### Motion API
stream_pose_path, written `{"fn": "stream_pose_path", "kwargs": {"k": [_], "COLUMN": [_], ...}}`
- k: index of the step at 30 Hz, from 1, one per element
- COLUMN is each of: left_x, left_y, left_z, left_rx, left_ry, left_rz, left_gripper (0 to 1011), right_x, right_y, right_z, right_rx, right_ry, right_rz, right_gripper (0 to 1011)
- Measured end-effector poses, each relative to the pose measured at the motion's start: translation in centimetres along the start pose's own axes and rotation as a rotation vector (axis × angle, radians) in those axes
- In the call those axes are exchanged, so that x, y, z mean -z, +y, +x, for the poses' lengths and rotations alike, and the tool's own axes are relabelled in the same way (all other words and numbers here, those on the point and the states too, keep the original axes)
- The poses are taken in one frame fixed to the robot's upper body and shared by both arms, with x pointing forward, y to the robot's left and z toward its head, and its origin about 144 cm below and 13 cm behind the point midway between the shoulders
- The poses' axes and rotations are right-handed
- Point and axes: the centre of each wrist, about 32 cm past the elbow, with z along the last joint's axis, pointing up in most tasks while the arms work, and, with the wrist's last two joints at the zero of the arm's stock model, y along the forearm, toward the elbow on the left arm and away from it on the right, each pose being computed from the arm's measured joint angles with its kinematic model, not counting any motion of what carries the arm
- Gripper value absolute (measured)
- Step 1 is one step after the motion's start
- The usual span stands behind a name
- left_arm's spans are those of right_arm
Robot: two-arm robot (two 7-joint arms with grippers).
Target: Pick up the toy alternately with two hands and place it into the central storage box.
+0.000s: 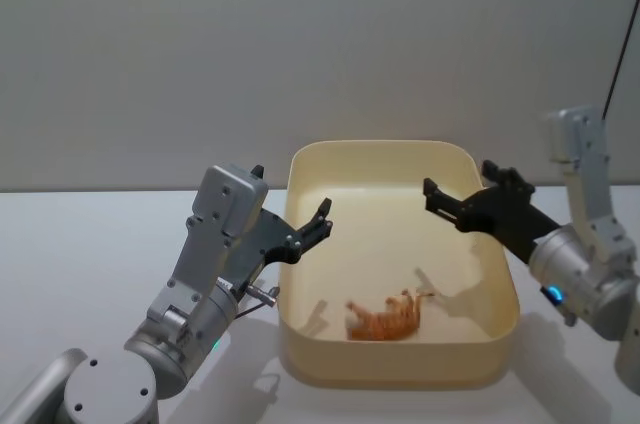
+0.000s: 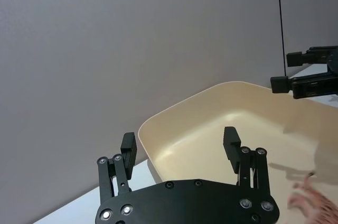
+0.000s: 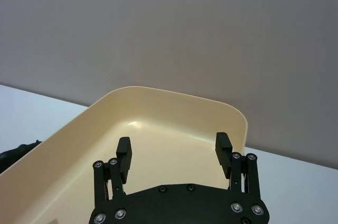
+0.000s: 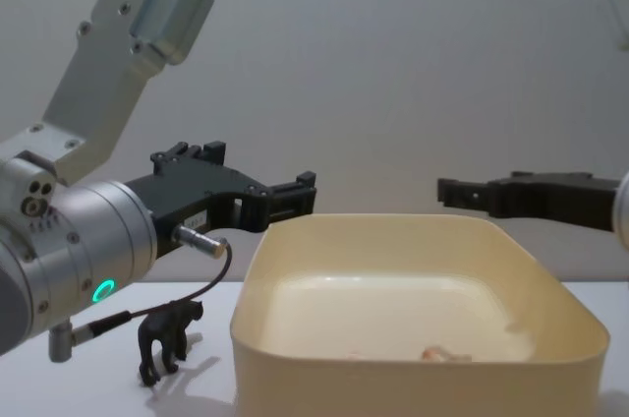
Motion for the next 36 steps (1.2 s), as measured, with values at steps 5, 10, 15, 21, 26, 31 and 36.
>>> {"fn": "stream_pose_path", "kwargs": {"k": [5, 10, 15, 21, 26, 31, 36], "left_x": [0.0, 0.0, 0.0, 0.0, 0.0, 0.0, 0.0], "left_y": [0.0, 0.0, 0.0, 0.0, 0.0, 0.0, 0.0], "left_z": [0.0, 0.0, 0.0, 0.0, 0.0, 0.0, 0.0], "left_rx": [0.000, 0.000, 0.000, 0.000, 0.000, 0.000, 0.000], "left_ry": [0.000, 0.000, 0.000, 0.000, 0.000, 0.000, 0.000], "left_rz": [0.000, 0.000, 0.000, 0.000, 0.000, 0.000, 0.000], "left_gripper": [1002, 1002, 1002, 1002, 1002, 1001, 1002], "right_x": [0.0, 0.2, 0.4, 0.8, 1.4, 2.2, 2.8], "right_y": [-1.2, -3.6, -5.7, -7.6, -9.2, -10.3, -11.0], "right_z": [0.7, 1.8, 2.6, 3.2, 3.6, 4.1, 4.5], "right_rx": [0.038, 0.103, 0.151, 0.192, 0.225, 0.254, 0.276], "right_ry": [-0.007, -0.011, -0.012, -0.013, -0.009, -0.007, -0.011], "right_rz": [0.017, 0.031, 0.030, 0.016, -0.015, -0.052, -0.080], "right_gripper": [1001, 1001, 1001, 1001, 1001, 1001, 1001]}}
